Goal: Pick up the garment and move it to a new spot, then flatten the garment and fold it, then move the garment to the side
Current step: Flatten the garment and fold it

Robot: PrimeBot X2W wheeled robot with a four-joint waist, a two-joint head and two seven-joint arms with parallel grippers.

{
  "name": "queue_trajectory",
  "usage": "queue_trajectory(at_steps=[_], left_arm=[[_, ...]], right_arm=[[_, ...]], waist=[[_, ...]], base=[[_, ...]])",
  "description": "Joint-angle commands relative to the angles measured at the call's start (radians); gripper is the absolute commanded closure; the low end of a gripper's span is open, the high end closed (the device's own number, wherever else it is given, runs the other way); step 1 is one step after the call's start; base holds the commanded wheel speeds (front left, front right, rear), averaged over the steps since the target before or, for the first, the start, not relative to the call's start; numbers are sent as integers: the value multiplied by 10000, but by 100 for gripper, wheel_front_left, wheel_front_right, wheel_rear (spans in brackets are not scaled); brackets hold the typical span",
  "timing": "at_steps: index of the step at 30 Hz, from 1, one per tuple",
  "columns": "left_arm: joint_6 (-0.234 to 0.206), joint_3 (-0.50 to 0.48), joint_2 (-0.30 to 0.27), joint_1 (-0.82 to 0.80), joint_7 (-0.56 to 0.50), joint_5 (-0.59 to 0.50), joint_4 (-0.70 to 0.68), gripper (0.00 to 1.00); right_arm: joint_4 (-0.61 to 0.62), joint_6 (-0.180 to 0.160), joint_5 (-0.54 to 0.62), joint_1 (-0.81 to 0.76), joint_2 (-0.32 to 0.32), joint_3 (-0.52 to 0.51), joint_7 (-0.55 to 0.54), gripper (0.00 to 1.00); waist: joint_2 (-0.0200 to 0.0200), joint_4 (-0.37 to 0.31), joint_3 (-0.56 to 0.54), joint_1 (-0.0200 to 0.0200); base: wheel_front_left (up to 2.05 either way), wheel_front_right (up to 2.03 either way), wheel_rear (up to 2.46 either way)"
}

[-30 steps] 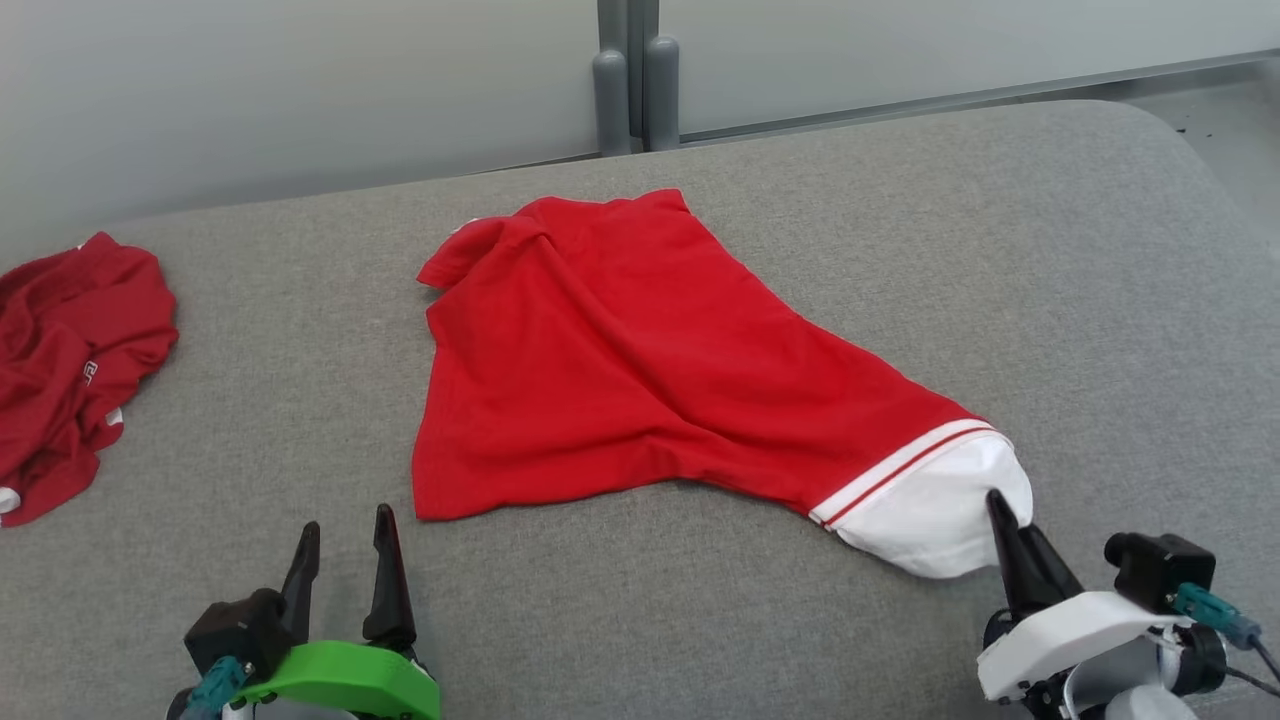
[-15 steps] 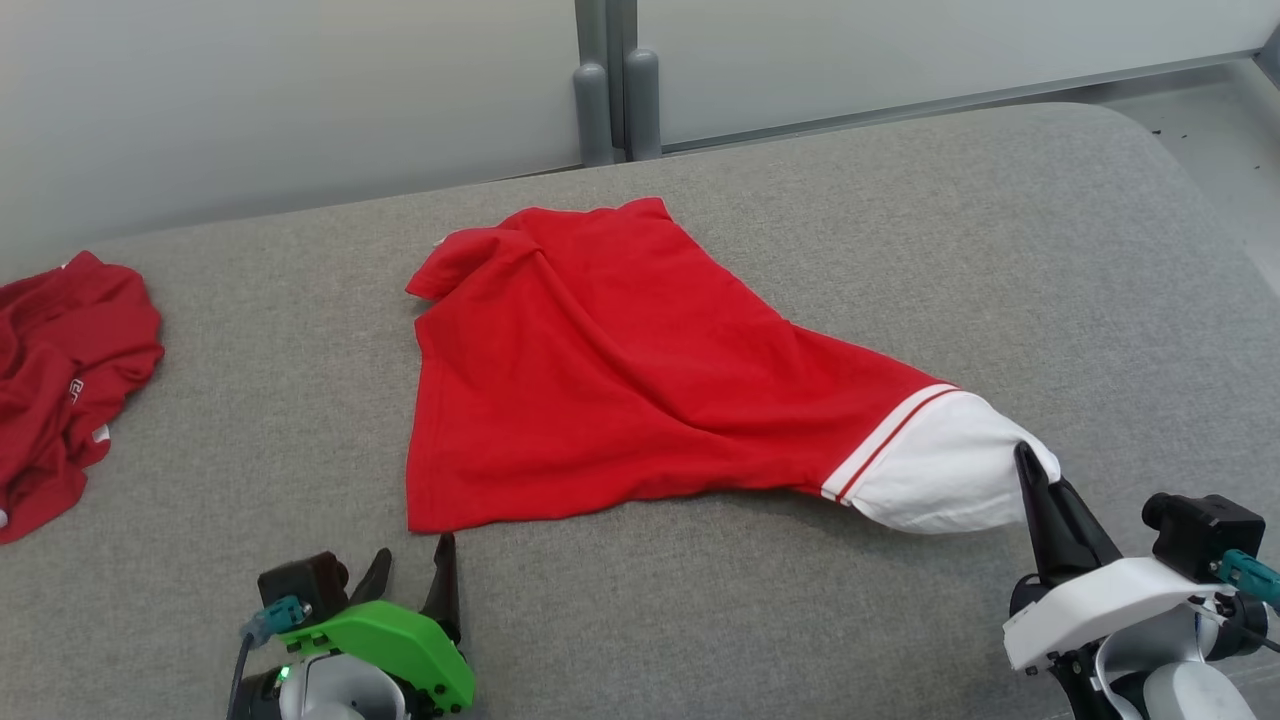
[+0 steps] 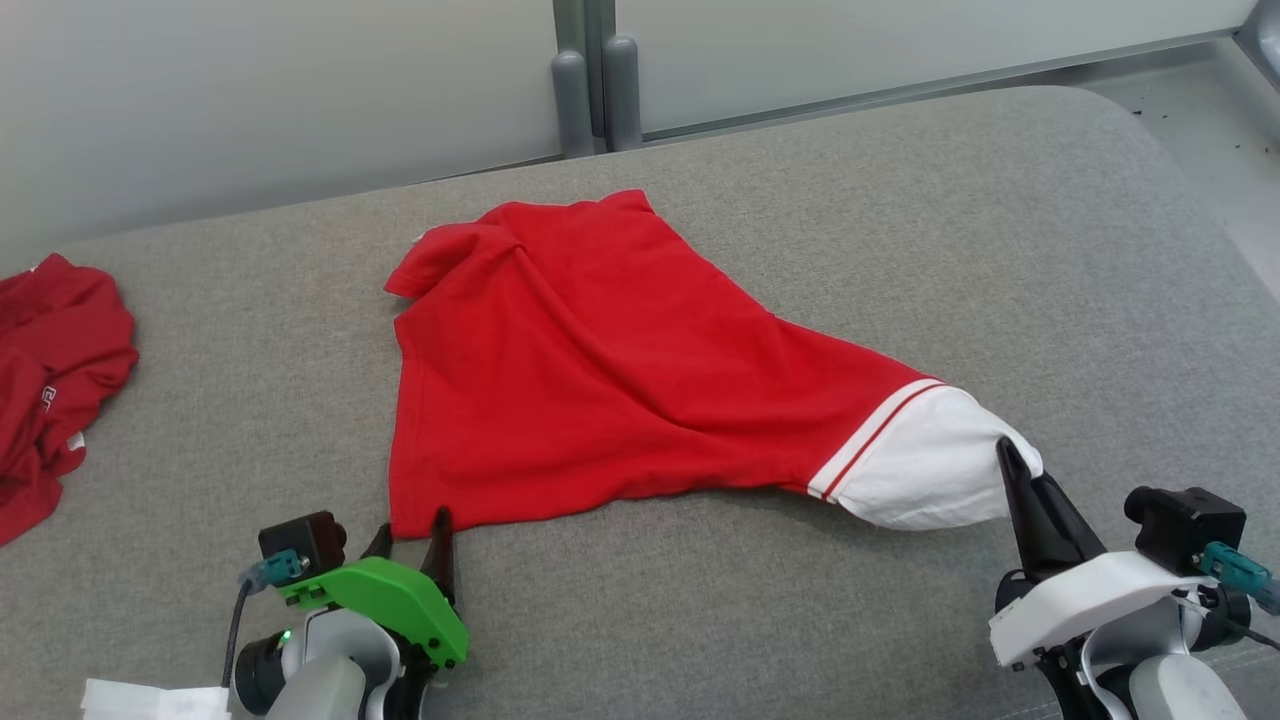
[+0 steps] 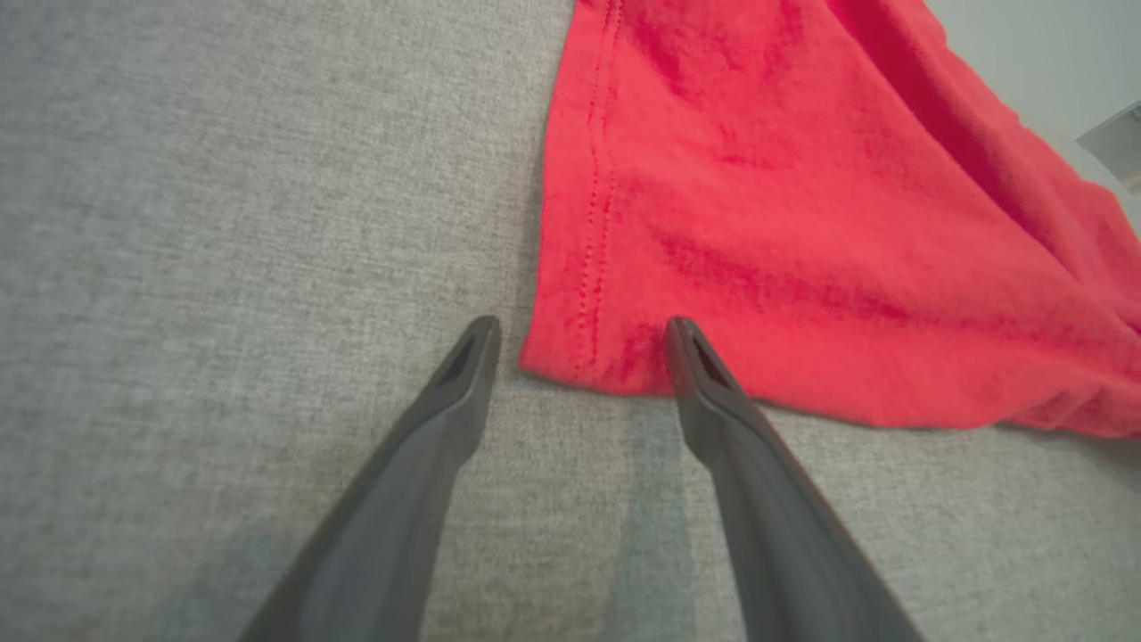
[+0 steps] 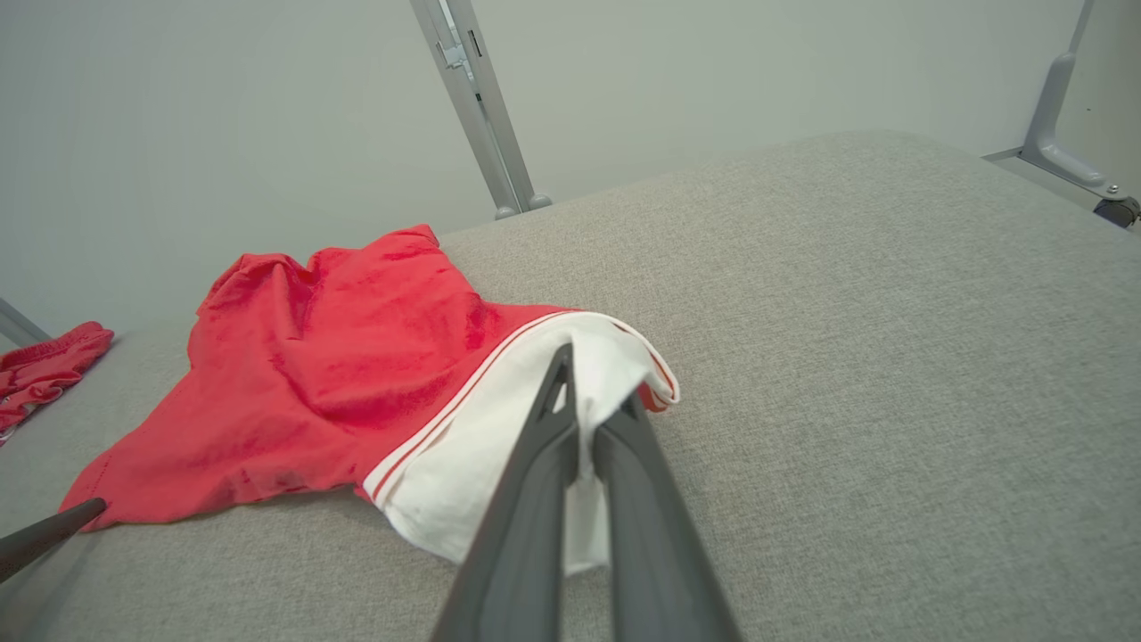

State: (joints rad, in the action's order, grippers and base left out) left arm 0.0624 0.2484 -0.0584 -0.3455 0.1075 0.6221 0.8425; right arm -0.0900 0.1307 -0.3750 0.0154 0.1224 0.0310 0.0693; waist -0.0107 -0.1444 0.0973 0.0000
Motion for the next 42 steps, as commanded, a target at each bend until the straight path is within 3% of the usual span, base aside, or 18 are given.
queue_trajectory(at_steps=[1, 3, 4, 17, 28, 35, 42], left_arm=[[105, 114, 43, -50, -27, 45, 206, 44], [226, 254, 70, -135, 33, 166, 343, 91], [269, 303, 68, -181, 89, 216, 411, 100], [636, 759, 62, -707, 1078, 1889, -300, 100], [684, 23, -197, -936, 1544, 2081, -3033, 100], [310, -136, -618, -750, 1344, 1851, -5455, 100], [-289, -243, -1540, -1538, 99, 1521, -8191, 100]], right_arm=[[-28, 1, -27, 78, 50, 13, 46, 100], [-52, 1, -48, 74, 61, 21, 54, 100], [-64, 1, -57, 71, 65, 19, 60, 100], [9, 1, -537, 474, 268, 123, 2, 100], [1150, 1, -1504, 1646, 909, 108, -403, 100], [2150, 3, -1834, 2506, 1116, -137, -610, 100], [3026, 1, -2028, 3788, 1402, -357, -1226, 100]], waist=[[107, -8, -25, 0], [107, -15, -58, 0], [107, -14, -76, 0], [107, 169, -418, 0], [107, 407, -1071, 0], [107, 495, -1351, 0], [107, 571, -1457, 0]], base=[[0, 0, 0], [0, 0, 0], [0, 0, 0], [0, 0, 0], [0, 0, 0], [0, 0, 0], [0, 0, 0]])
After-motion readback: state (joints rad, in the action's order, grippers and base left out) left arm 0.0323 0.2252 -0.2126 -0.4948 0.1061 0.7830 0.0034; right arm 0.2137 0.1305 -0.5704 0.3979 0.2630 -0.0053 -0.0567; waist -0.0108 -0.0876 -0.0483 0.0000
